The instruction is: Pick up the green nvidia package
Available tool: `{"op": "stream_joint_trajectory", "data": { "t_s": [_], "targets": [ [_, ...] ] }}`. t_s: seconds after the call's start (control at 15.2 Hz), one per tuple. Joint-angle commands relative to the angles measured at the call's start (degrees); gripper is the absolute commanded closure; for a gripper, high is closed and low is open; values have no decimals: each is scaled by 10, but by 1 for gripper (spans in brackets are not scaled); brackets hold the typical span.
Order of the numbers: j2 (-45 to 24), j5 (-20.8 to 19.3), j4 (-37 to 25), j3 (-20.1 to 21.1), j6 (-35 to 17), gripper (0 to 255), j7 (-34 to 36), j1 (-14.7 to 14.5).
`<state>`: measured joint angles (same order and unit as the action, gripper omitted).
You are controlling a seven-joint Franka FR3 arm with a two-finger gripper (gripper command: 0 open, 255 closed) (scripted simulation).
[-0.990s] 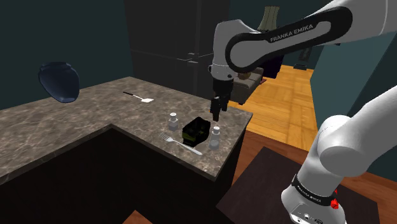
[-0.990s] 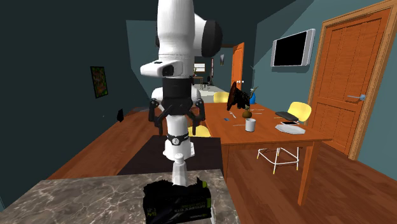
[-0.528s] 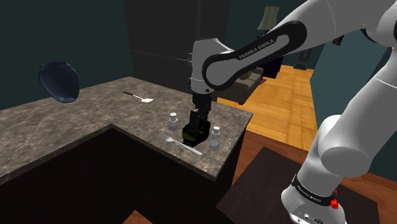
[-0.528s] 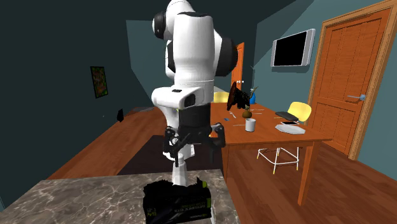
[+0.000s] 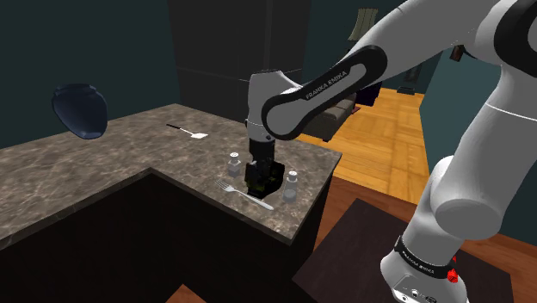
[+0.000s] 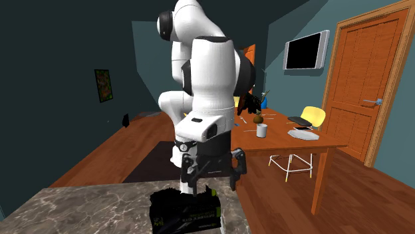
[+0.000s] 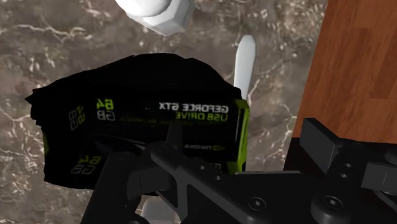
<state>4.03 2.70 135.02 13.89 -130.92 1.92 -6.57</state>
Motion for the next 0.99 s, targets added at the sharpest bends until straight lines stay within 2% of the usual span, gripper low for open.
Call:
{"op": "stream_joint_trajectory", "data": {
  "t_s": [0.0,0.2,0.26,0.92],
  "targets": [
    [-12,-3,6,1,-18,0,2,0],
    [-21,-5,10,1,-31,0,4,0],
    [-20,-5,12,1,-31,255,3,0],
    [-15,-4,7,1,-23,255,3,0]
  ]
}}
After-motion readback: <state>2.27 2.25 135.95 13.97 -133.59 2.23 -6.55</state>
